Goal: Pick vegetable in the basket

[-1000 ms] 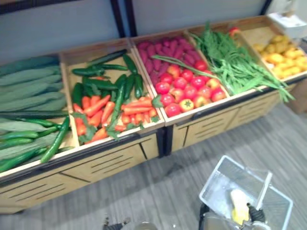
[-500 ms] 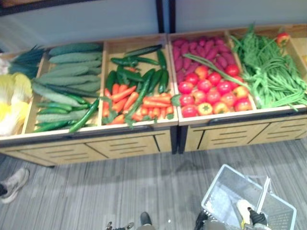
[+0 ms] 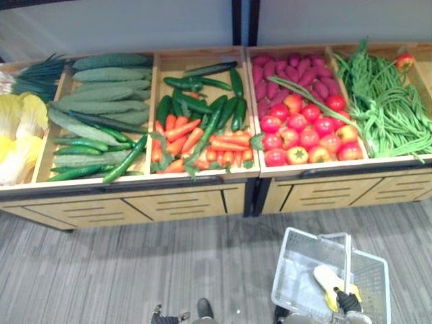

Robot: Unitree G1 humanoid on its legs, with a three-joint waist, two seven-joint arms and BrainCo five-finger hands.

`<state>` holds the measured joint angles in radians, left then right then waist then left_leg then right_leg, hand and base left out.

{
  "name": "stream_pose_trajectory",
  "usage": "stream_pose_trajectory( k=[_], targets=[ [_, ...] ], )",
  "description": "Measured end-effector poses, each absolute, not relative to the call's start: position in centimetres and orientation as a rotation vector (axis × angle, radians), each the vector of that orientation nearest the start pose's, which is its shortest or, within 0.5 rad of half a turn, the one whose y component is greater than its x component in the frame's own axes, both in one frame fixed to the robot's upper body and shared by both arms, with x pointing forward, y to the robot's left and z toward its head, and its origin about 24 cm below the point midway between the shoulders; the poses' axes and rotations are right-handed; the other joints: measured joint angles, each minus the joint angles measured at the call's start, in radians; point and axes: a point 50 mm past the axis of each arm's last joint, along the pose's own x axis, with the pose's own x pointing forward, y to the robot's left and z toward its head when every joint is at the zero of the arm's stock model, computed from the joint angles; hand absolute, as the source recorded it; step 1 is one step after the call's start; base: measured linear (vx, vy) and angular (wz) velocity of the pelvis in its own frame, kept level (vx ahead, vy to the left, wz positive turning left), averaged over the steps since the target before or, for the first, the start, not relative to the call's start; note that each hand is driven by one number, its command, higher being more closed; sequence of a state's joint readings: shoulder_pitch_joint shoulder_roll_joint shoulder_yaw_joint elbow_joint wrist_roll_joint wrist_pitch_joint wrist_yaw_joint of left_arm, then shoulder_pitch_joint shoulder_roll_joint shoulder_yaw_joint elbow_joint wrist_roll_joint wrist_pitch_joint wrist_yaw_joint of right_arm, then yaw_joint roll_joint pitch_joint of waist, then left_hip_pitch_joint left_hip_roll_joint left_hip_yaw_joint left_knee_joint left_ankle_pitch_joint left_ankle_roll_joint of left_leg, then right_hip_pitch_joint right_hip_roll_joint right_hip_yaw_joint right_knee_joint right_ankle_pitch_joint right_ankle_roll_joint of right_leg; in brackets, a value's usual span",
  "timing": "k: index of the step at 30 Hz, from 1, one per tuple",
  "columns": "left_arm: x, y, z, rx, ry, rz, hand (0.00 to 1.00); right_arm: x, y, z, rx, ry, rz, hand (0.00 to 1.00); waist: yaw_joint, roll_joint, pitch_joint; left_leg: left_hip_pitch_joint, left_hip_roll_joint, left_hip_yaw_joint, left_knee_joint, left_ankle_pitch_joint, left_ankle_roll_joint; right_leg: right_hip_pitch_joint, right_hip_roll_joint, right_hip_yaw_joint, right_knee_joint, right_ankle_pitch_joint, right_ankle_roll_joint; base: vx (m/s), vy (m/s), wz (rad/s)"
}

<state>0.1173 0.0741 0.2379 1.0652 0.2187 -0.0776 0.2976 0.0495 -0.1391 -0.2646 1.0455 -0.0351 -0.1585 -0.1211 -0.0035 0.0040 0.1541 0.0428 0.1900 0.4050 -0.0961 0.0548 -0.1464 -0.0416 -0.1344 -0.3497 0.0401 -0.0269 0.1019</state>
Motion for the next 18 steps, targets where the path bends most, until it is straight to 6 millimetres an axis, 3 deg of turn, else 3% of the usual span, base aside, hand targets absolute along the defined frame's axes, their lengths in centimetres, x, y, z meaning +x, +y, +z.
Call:
stream_pose_trajectory(
  k=[4,18],
  targets=[
    [7.8,22.3,-15.8,0.288,1.088,0.396,0.00,11.4,-24.4,-14.2,-0.084,0.910,-0.410,1.00,-0.021,0.000,0.000,0.023,-0.001,0.001,0.000,0.000,0.000,0.013,-0.001,0.017,0.013,0.001,0.001,0.02,0.001,-0.06],
    [7.1,22.3,-16.0,0.178,1.105,0.432,0.00,10.0,-24.9,-14.4,-0.083,0.923,-0.402,1.00,-0.022,0.011,-0.017,0.033,-0.009,-0.047,-0.005,0.006,0.017,0.027,-0.015,-0.001,0.046,-0.014,-0.004,-0.05,0.001,0.05]
  ],
)
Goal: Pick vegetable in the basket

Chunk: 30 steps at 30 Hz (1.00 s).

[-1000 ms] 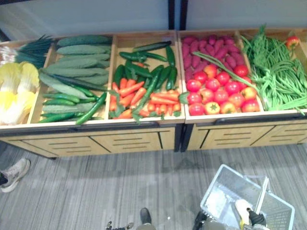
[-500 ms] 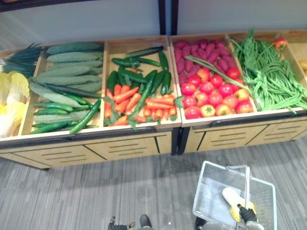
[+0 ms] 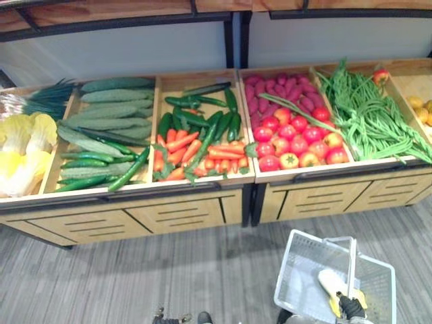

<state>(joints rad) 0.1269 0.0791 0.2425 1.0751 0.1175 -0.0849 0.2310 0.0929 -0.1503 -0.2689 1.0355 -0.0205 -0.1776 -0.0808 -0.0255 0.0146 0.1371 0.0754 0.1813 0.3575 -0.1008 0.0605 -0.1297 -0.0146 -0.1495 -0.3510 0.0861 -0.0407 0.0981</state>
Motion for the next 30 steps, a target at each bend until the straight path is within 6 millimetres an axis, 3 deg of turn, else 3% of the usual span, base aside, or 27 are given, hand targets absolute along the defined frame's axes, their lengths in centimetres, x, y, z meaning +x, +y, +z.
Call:
stream_pose_trajectory(
  k=[5,8,10,13,16,17,18,19,20,21,22,24,25,28,30],
  targets=[
    [6.9,22.2,-16.0,0.155,1.108,0.452,0.00,9.7,-25.1,-14.4,-0.091,0.931,-0.409,1.00,0.000,0.006,-0.013,-0.017,-0.004,-0.013,0.000,-0.005,-0.005,-0.015,-0.009,-0.006,0.023,-0.010,-0.001,-0.01,0.004,0.07],
    [7.2,22.1,-16.0,0.158,1.102,0.443,0.00,10.1,-25.3,-14.2,-0.095,0.916,-0.410,1.00,-0.001,0.006,-0.016,-0.036,-0.006,-0.021,0.001,-0.004,-0.005,-0.065,-0.024,-0.005,0.093,-0.043,-0.005,0.02,-0.014,0.07],
    [7.1,22.1,-16.0,0.160,1.105,0.441,0.00,10.2,-25.3,-14.2,-0.096,0.913,-0.415,1.00,-0.003,0.006,-0.011,-0.036,0.002,-0.037,0.029,-0.024,-0.013,-0.071,-0.029,-0.004,0.151,-0.098,-0.007,0.09,-0.069,0.16],
    [6.2,22.2,-16.1,0.164,1.127,0.443,0.00,10.3,-25.0,-14.2,-0.098,0.916,-0.406,1.00,0.006,0.001,-0.005,-0.104,0.055,-0.046,0.290,-0.129,-0.008,-0.059,-0.021,0.027,0.210,-0.168,-0.011,0.10,-0.109,0.00],
    [5.8,22.4,-16.2,0.154,1.136,0.464,0.00,9.9,-25.2,-14.3,-0.103,0.926,-0.409,1.00,0.006,-0.004,0.010,-0.209,0.085,-0.086,0.571,-0.101,0.034,-0.011,-0.025,0.032,0.213,-0.177,-0.018,0.13,-0.150,-0.03],
    [5.4,22.3,-16.2,0.143,1.145,0.471,0.00,9.9,-25.4,-14.3,-0.106,0.926,-0.415,1.00,0.005,0.014,0.015,-0.217,0.094,-0.105,0.637,-0.085,0.033,0.019,-0.021,0.036,0.212,-0.180,-0.024,0.17,-0.057,-0.13],
    [5.4,22.0,-16.3,0.132,1.145,0.476,0.00,9.7,-25.5,-14.3,-0.107,0.934,-0.423,1.00,0.006,0.007,0.019,-0.241,0.092,-0.123,0.677,-0.052,0.029,0.034,-0.029,0.041,0.206,-0.182,-0.027,0.33,0.067,-0.69],
    [5.5,21.6,-16.4,0.122,1.145,0.469,0.00,9.8,-25.5,-14.4,-0.096,0.945,-0.440,1.00,0.018,0.007,0.020,-0.242,0.029,-0.122,0.488,-0.146,0.011,0.041,-0.052,0.093,0.177,-0.181,-0.025,0.32,0.146,-0.73],
    [5.5,21.6,-16.4,0.126,1.146,0.467,0.00,9.6,-25.7,-14.5,-0.090,0.948,-0.453,1.00,0.017,0.008,0.021,-0.231,0.015,-0.122,0.381,-0.105,0.025,0.041,-0.049,0.101,0.178,-0.183,-0.017,0.33,0.235,-0.84],
    [5.5,21.4,-16.4,0.130,1.149,0.459,0.00,9.5,-25.8,-14.4,-0.090,0.948,-0.461,1.00,0.019,0.019,0.023,-0.228,0.007,-0.125,0.315,0.000,0.036,0.042,-0.035,0.116,0.178,-0.190,0.000,0.17,0.171,-0.28],
    [5.5,21.5,-16.4,0.136,1.150,0.455,0.00,9.5,-25.8,-14.4,-0.087,0.950,-0.466,1.00,0.021,0.017,0.025,-0.218,0.007,-0.124,0.309,-0.023,0.038,0.046,-0.036,0.126,0.178,-0.195,0.010,0.18,0.164,-0.03],
    [6.5,22.3,-16.1,0.164,1.122,0.455,0.00,9.9,-24.7,-14.7,-0.063,0.947,-0.457,1.00,0.006,-0.024,0.048,-0.216,-0.023,-0.161,0.305,-0.029,0.032,0.071,-0.056,0.142,0.119,-0.192,0.019,0.12,0.152,0.12],
    [6.9,22.8,-15.9,0.179,1.111,0.458,0.00,10.2,-24.1,-14.7,-0.050,0.941,-0.447,1.00,0.018,-0.038,0.055,-0.245,-0.024,-0.195,0.356,-0.060,0.017,0.076,-0.053,0.160,0.086,-0.177,0.027,0.05,0.105,-0.19],
    [6.1,22.5,-16.1,0.177,1.133,0.455,0.00,10.9,-23.9,-14.6,-0.066,0.929,-0.421,1.00,0.034,-0.029,0.051,-0.244,-0.014,-0.207,0.414,-0.183,0.017,0.072,-0.046,0.215,0.062,-0.160,0.054,0.08,0.150,-0.55],
    [6.3,22.8,-16.0,0.202,1.129,0.436,0.00,11.1,-23.8,-14.6,-0.070,0.925,-0.412,1.00,0.031,-0.043,0.045,-0.248,-0.042,-0.178,0.440,-0.231,0.034,0.067,-0.078,0.248,0.034,-0.145,0.077,0.11,0.246,-0.41]
  ],
)
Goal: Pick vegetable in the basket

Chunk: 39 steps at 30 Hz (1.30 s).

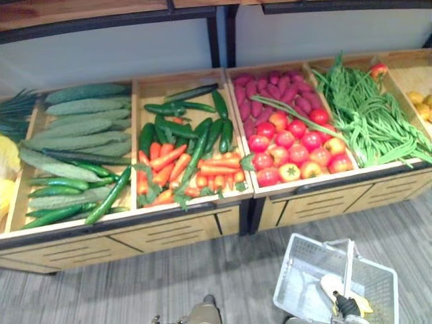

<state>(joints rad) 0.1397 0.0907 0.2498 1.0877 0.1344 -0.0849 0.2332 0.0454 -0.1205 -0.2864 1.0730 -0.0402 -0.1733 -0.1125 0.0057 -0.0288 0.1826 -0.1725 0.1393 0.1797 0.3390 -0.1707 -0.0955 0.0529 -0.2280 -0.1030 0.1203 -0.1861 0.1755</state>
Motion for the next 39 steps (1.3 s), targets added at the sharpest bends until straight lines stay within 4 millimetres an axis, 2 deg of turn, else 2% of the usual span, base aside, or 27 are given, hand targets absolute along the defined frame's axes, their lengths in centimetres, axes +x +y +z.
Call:
stream_pose_trajectory(
  k=[3,5,6,8,9,10,11,13,14,15,16,19,20,21,24,25,28,32,35,38,39],
  targets=[
    [6.2,22.9,-16.1,0.231,1.137,0.407,0.00,11.0,-23.9,-14.6,-0.068,0.929,-0.420,1.00,-0.003,-0.007,-0.010,0.003,-0.029,0.042,0.025,-0.051,0.018,-0.007,-0.033,0.035,-0.008,0.017,0.017,0.11,0.184,-0.41],
    [6.2,22.9,-16.1,0.247,1.139,0.391,0.00,11.3,-24.1,-14.5,-0.062,0.918,-0.428,1.00,-0.002,-0.002,-0.019,0.016,-0.039,0.083,0.022,-0.077,0.031,-0.069,-0.043,0.094,0.078,0.033,-0.002,0.16,0.230,-0.54],
    [6.2,22.9,-16.1,0.249,1.140,0.390,0.00,11.8,-24.2,-14.3,-0.064,0.906,-0.429,1.00,-0.002,0.001,-0.020,0.043,-0.038,0.108,-0.004,-0.074,0.035,-0.120,-0.040,0.110,0.171,0.048,-0.025,0.15,0.187,-0.48],
    [6.4,23.1,-16.0,0.259,1.132,0.384,0.00,12.0,-24.6,-14.1,-0.075,0.896,-0.431,1.00,-0.005,0.003,-0.021,0.101,-0.036,0.118,-0.044,-0.069,0.044,-0.181,-0.039,0.093,0.318,0.090,-0.061,0.17,0.139,-0.33],
    [6.5,23.2,-15.9,0.264,1.126,0.383,0.00,12.0,-24.7,-14.1,-0.076,0.898,-0.434,1.00,-0.007,0.004,-0.021,0.120,-0.032,0.117,-0.055,-0.068,0.046,-0.191,-0.040,0.082,0.350,0.104,-0.059,0.18,0.065,-0.10],
    [6.7,23.4,-15.8,0.273,1.115,0.381,0.00,11.9,-24.8,-14.1,-0.078,0.899,-0.439,1.00,-0.010,0.015,-0.015,0.149,-0.015,0.123,-0.077,-0.068,0.047,-0.201,-0.038,0.035,0.378,0.085,-0.061,0.16,-0.004,-0.13],
    [7.1,23.7,-15.6,0.280,1.099,0.386,0.00,12.0,-24.7,-14.1,-0.080,0.898,-0.433,1.00,-0.008,0.012,-0.016,0.179,0.001,0.138,-0.102,-0.067,0.046,-0.213,-0.034,-0.045,0.377,0.049,-0.065,0.16,-0.033,-0.18],
    [7.6,24.2,-15.4,0.293,1.084,0.390,0.00,12.4,-24.3,-14.0,-0.092,0.889,-0.404,1.00,-0.007,0.013,-0.016,0.203,0.025,0.163,-0.123,-0.061,0.037,-0.247,-0.012,-0.157,0.323,0.045,-0.069,0.16,-0.135,-0.29],
    [8.1,24.3,-15.2,0.299,1.065,0.389,0.00,12.8,-24.1,-14.0,-0.098,0.883,-0.387,1.00,-0.007,0.009,-0.017,0.213,0.025,0.171,-0.137,-0.055,0.025,-0.262,0.003,-0.188,0.230,0.067,-0.054,0.17,-0.200,-0.21],
    [8.4,24.5,-15.0,0.306,1.050,0.386,0.00,12.8,-23.9,-14.0,-0.097,0.884,-0.383,1.00,-0.009,0.000,-0.019,0.215,0.015,0.170,-0.141,-0.051,0.019,-0.262,0.008,-0.188,0.168,0.116,-0.063,0.15,-0.192,-0.04],
    [9.5,24.0,-14.8,0.303,1.013,0.373,0.00,12.7,-24.3,-14.0,-0.105,0.886,-0.391,1.00,-0.011,0.006,-0.014,0.229,0.007,0.159,-0.155,-0.045,0.008,-0.253,0.019,-0.186,0.127,0.163,-0.076,0.10,-0.105,0.00],
    [11.6,21.9,-14.1,0.293,0.906,0.322,0.00,12.8,-25.6,-13.6,-0.132,0.883,-0.419,1.00,-0.006,0.065,-0.014,0.232,0.029,0.155,-0.216,0.008,-0.026,-0.231,0.063,-0.194,0.053,0.178,-0.092,0.16,-0.153,-0.03],
    [12.1,21.7,-13.8,0.296,0.875,0.315,0.00,12.8,-25.8,-13.5,-0.137,0.885,-0.421,1.00,-0.007,0.073,-0.013,0.233,0.032,0.144,-0.225,0.017,-0.026,-0.222,0.071,-0.199,0.036,0.181,-0.094,0.11,-0.140,0.20],
    [14.1,21.3,-12.3,0.297,0.750,0.326,0.00,12.4,-25.9,-13.7,-0.139,0.903,-0.424,1.00,-0.010,0.073,-0.013,0.231,0.033,0.106,-0.241,0.052,-0.033,-0.197,0.079,-0.220,-0.006,0.191,-0.101,0.08,-0.111,0.24],
    [15.6,20.9,-10.0,0.293,0.590,0.342,0.00,11.7,-25.9,-13.9,-0.138,0.917,-0.429,1.00,-0.008,0.074,-0.014,0.227,0.038,0.078,-0.252,0.062,-0.032,-0.169,0.093,-0.240,-0.057,0.207,-0.102,0.05,-0.065,0.19],
    [15.5,20.9,-9.1,0.293,0.533,0.362,0.00,11.7,-25.8,-13.9,-0.137,0.918,-0.430,1.00,-0.007,0.080,-0.017,0.223,0.038,0.078,-0.254,0.062,-0.032,-0.162,0.098,-0.242,-0.086,0.221,-0.101,0.03,-0.017,0.08],
    [15.0,20.4,-7.7,0.275,0.445,0.425,0.00,11.5,-25.7,-14.0,-0.135,0.920,-0.433,1.00,0.001,0.073,-0.018,0.214,0.026,0.073,-0.269,0.062,-0.032,-0.151,0.102,-0.250,-0.151,0.262,-0.098,0.01,0.014,0.07],
    [14.8,20.6,-4.9,0.262,0.309,0.530,0.00,11.1,-25.5,-14.3,-0.135,0.936,-0.449,1.00,0.012,0.068,-0.020,0.218,0.001,0.054,-0.272,0.062,-0.032,-0.120,0.084,-0.263,-0.195,0.289,-0.085,-0.01,0.047,0.15],
    [15.9,21.3,-0.4,0.283,0.052,0.642,0.00,11.0,-24.9,-14.4,-0.132,0.931,-0.452,1.00,0.029,0.067,-0.023,0.221,-0.010,0.051,-0.275,0.056,-0.025,-0.098,0.078,-0.273,-0.226,0.311,-0.081,-0.06,0.044,0.12],
    [17.1,21.5,2.8,0.265,-0.125,0.703,0.00,11.4,-24.5,-14.4,-0.137,0.922,-0.432,1.00,0.025,0.070,-0.033,0.217,-0.011,0.049,-0.283,0.045,-0.015,-0.101,0.077,-0.273,-0.227,0.321,-0.082,-0.09,0.021,0.01],
    [17.2,21.5,3.1,0.268,-0.145,0.706,0.00,11.3,-24.6,-14.4,-0.137,0.922,-0.432,1.00,0.025,0.073,-0.037,0.216,-0.010,0.049,-0.284,0.039,-0.014,-0.102,0.078,-0.273,-0.227,0.323,-0.082,-0.07,0.017,0.00]
  ],
)
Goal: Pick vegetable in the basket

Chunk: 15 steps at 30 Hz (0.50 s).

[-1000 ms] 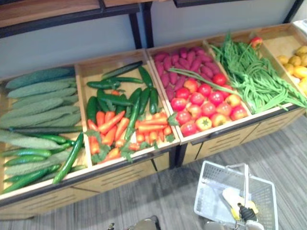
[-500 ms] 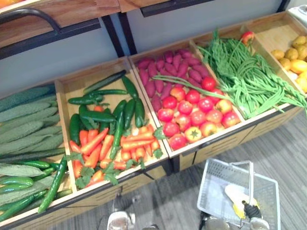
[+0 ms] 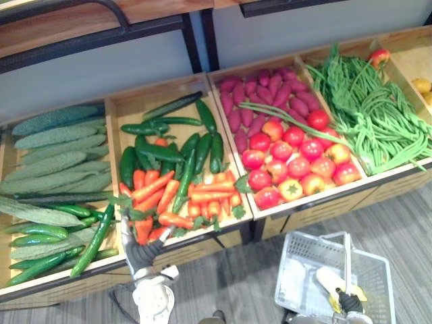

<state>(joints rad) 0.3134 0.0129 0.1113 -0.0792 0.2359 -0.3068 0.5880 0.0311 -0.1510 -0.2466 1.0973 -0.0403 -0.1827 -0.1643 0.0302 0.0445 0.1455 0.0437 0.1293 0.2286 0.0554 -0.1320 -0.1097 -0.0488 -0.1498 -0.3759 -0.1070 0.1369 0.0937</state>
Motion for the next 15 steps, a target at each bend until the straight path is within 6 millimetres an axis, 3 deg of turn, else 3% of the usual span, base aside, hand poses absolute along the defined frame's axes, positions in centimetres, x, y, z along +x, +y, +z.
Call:
stream_pose_trajectory(
  k=[2,6,11,15],
  targets=[
    [17.5,21.3,4.2,0.269,-0.201,0.708,0.00,11.3,-24.5,-14.4,-0.143,0.924,-0.425,1.00,-0.003,0.006,-0.009,0.001,0.006,0.000,-0.001,-0.029,0.000,-0.002,0.006,0.001,-0.002,0.008,0.002,-0.06,0.033,-0.02],
    [17.5,21.2,5.4,0.257,-0.266,0.726,0.00,11.2,-24.1,-14.6,-0.148,0.935,-0.407,1.00,-0.004,-0.007,-0.024,0.000,0.000,0.000,0.000,-0.030,0.002,-0.004,-0.005,0.006,-0.007,0.014,0.006,-0.06,0.024,-0.02],
    [17.5,21.2,7.2,0.257,-0.357,0.748,0.00,11.3,-24.0,-14.5,-0.158,0.934,-0.395,1.00,-0.006,-0.002,-0.037,-0.006,-0.003,0.006,-0.001,-0.030,0.003,-0.019,-0.004,0.017,-0.006,0.014,0.007,0.02,0.004,-0.06],
    [18.4,22.0,8.5,0.359,-0.432,0.762,0.00,11.3,-24.3,-14.5,-0.165,0.935,-0.398,1.00,-0.017,0.005,-0.043,0.001,-0.006,0.006,-0.002,-0.031,0.003,-0.019,-0.003,0.017,-0.001,0.016,0.008,0.06,0.012,-0.01]
  ],
)
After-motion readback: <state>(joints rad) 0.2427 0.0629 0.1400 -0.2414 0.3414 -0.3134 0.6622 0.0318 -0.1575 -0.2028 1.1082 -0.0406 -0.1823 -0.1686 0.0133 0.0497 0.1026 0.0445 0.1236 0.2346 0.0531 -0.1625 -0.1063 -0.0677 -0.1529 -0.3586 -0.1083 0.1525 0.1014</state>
